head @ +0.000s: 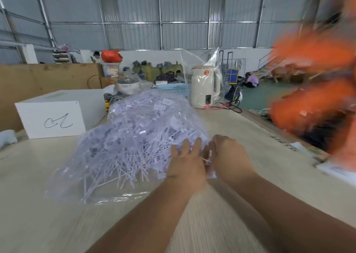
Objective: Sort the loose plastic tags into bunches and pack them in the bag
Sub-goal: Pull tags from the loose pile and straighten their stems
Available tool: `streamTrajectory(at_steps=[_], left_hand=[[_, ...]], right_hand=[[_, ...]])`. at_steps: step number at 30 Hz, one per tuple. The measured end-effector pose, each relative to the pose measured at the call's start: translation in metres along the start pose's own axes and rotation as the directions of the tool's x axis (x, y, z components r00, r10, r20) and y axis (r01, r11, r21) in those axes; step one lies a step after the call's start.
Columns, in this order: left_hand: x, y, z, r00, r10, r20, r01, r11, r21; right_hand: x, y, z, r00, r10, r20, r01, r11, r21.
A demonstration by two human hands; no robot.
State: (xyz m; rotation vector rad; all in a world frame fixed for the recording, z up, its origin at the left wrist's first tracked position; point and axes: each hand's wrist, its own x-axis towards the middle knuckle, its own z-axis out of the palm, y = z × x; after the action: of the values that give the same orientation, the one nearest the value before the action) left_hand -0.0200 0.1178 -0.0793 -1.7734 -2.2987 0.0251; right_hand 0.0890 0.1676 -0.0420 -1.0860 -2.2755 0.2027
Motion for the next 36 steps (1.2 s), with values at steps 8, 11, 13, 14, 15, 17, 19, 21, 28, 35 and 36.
streamTrajectory(at_steps=[8, 11, 13, 14, 15, 17, 19, 21, 28, 35, 36], left_hand=[[0.019, -0.014, -0.014, 0.981, -0.154, -0.116, 0.156, 0.988, 0.008], [0.017, -0.022, -0.013, 0.975, -0.204, -0.089, 0.193, 0.974, -0.117], [0.015, -0.02, -0.01, 0.987, -0.121, -0.101, 0.124, 0.992, 0.019], [0.013, -0.018, -0.009, 0.992, -0.094, -0.088, 0.098, 0.995, 0.036], [0.011, -0.015, -0.011, 0.995, -0.084, -0.051, 0.086, 0.996, 0.034], [0.005, -0.012, -0.015, 0.997, -0.07, 0.033, 0.068, 0.997, 0.037], [-0.006, -0.016, -0.016, 0.997, -0.039, 0.061, 0.039, 0.999, 0.008], [-0.02, -0.024, -0.017, 1.0, 0.03, 0.007, -0.03, 0.999, -0.044], [-0.06, -0.077, -0.035, 0.977, 0.123, -0.174, -0.112, 0.991, 0.073], [-0.088, -0.117, -0.044, 0.655, 0.013, -0.756, -0.013, 1.0, 0.005], [-0.087, -0.126, -0.046, 0.673, -0.056, -0.738, 0.082, 0.997, 0.0]], right_hand=[[-0.023, 0.001, -0.021, 0.995, -0.098, 0.03, 0.097, 0.995, 0.015], [-0.03, -0.001, -0.027, 0.996, -0.092, 0.005, 0.092, 0.995, 0.043], [-0.034, -0.003, -0.026, 0.992, -0.125, -0.005, 0.125, 0.992, 0.02], [-0.036, -0.006, -0.024, 0.989, -0.149, 0.003, 0.149, 0.989, -0.018], [-0.037, -0.009, -0.022, 0.985, -0.172, 0.015, 0.173, 0.983, -0.061], [-0.039, -0.016, -0.018, 0.978, -0.207, 0.012, 0.206, 0.964, -0.166], [-0.038, -0.023, -0.016, 0.966, -0.257, -0.021, 0.238, 0.921, -0.309], [-0.035, -0.028, -0.014, 0.955, -0.279, -0.102, 0.235, 0.919, -0.315], [-0.012, -0.065, -0.006, 0.93, -0.358, 0.086, 0.36, 0.833, -0.42], [-0.019, -0.06, 0.004, 0.887, -0.462, 0.023, 0.438, 0.822, -0.364], [-0.022, -0.058, 0.006, 0.87, -0.493, 0.028, 0.468, 0.805, -0.363]])
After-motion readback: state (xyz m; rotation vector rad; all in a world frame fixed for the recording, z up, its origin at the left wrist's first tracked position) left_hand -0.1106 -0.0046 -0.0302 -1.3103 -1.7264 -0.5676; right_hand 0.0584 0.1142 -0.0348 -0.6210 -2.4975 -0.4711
